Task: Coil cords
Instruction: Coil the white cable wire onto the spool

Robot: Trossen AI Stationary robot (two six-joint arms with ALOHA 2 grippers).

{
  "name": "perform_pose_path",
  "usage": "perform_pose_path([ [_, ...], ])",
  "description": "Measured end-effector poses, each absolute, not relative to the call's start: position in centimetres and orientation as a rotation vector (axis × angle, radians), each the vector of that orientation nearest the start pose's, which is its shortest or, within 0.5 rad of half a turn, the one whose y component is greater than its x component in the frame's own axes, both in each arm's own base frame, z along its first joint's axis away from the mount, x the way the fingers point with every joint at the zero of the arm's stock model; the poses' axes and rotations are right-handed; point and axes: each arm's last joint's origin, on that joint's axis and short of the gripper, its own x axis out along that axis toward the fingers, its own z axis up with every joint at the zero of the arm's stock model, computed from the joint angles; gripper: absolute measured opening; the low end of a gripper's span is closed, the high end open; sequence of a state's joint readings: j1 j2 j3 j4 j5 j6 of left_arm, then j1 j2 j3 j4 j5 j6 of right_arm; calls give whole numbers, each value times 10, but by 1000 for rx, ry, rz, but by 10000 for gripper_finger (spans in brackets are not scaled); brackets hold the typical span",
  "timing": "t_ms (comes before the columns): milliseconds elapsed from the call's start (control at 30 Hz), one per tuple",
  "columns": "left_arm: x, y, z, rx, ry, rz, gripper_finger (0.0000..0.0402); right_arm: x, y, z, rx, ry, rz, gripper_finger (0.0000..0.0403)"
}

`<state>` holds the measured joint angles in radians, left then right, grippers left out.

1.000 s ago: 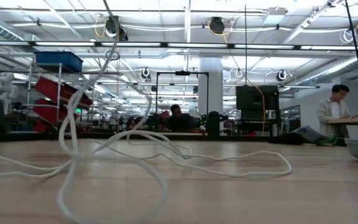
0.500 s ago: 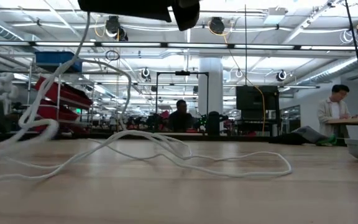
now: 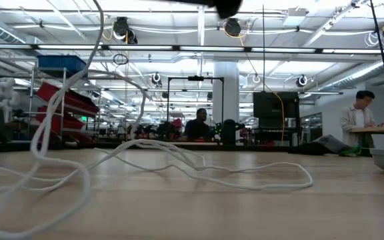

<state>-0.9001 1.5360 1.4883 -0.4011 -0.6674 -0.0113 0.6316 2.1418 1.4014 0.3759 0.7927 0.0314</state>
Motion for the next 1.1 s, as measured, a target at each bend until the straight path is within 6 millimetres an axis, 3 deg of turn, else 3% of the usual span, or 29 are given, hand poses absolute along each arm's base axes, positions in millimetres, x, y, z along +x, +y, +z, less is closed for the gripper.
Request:
perform_pose_path([
  [133, 225, -255, 377, 303, 318, -227, 2, 389, 256, 173, -226, 271, -224, 115],
  [333, 226, -256, 378, 295, 309, -227, 2, 402, 238, 172, -164, 289, -184, 115],
  [500, 226, -256, 378, 311, 304, -230, 2, 406, 234, 172, -166, 298, -122, 107],
  [733, 225, -256, 378, 313, 304, -234, 2, 404, 237, 171, -192, 305, -116, 9],
  [1100, 224, -257, 378, 312, 304, -236, 2, 399, 243, 169, -204, 334, -99, 59],
])
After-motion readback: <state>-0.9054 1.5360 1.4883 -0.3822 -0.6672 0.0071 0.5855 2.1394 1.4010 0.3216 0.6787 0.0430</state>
